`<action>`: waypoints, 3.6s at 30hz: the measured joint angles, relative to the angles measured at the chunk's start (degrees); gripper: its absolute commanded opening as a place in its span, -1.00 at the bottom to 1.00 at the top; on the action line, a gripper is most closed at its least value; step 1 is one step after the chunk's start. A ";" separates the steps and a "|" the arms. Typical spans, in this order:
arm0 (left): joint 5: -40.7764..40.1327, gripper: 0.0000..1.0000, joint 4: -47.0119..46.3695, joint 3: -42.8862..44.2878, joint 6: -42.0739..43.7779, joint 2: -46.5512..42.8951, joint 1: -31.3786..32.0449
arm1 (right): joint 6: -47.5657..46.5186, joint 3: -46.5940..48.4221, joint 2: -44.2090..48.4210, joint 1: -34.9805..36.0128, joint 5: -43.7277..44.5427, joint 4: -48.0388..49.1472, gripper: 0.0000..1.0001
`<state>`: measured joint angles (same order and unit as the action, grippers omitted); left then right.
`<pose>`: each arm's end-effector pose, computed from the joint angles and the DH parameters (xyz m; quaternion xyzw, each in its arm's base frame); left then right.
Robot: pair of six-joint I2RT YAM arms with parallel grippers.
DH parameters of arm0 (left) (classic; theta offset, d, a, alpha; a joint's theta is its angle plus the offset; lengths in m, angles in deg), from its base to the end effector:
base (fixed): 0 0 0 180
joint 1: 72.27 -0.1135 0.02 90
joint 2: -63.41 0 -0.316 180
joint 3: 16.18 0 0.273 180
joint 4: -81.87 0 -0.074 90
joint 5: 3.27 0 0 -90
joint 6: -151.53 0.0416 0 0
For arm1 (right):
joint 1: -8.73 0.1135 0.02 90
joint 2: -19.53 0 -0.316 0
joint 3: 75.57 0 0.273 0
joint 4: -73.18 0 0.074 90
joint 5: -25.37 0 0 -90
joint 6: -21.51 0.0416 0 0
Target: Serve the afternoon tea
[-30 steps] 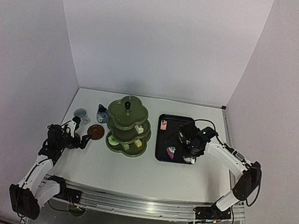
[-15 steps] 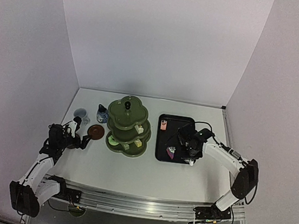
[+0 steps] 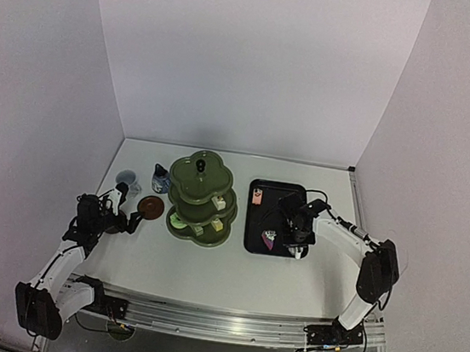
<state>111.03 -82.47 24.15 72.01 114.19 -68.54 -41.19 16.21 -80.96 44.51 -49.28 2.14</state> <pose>0.1876 -0.0294 0.2595 0.2131 0.8094 -0.1478 0.5269 0.3047 0.2060 0.2706 -0.0611 0.9853 -0.0671 0.1450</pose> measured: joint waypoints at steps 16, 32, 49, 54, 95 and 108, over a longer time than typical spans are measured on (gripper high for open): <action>-3.88 0.99 2.63 0.00 -4.41 -6.21 -0.34 | -3.76 2.56 7.94 1.86 2.40 -0.41 -1.00; -4.36 0.99 9.97 -2.50 -6.09 -18.11 -2.07 | -2.55 4.94 16.59 25.03 3.91 -11.02 -1.00; -0.77 0.99 10.04 -3.67 -7.13 -19.88 -5.11 | -11.08 18.76 13.47 35.42 -4.05 -13.76 -1.00; -0.15 0.99 10.10 -3.67 -7.37 -17.92 -5.20 | -14.96 27.58 2.95 35.42 -4.44 -10.23 -1.00; 0.18 0.99 11.09 -3.67 -6.75 -18.39 -5.26 | -8.56 47.78 -23.41 27.23 2.28 -3.15 -1.00; 0.21 0.99 11.19 -3.67 -6.00 -17.97 -5.29 | -5.77 47.89 -24.28 27.14 2.67 -2.06 -0.51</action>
<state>111.24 -71.29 20.48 66.00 96.23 -73.83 -46.95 64.10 -105.24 71.65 -46.61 0.08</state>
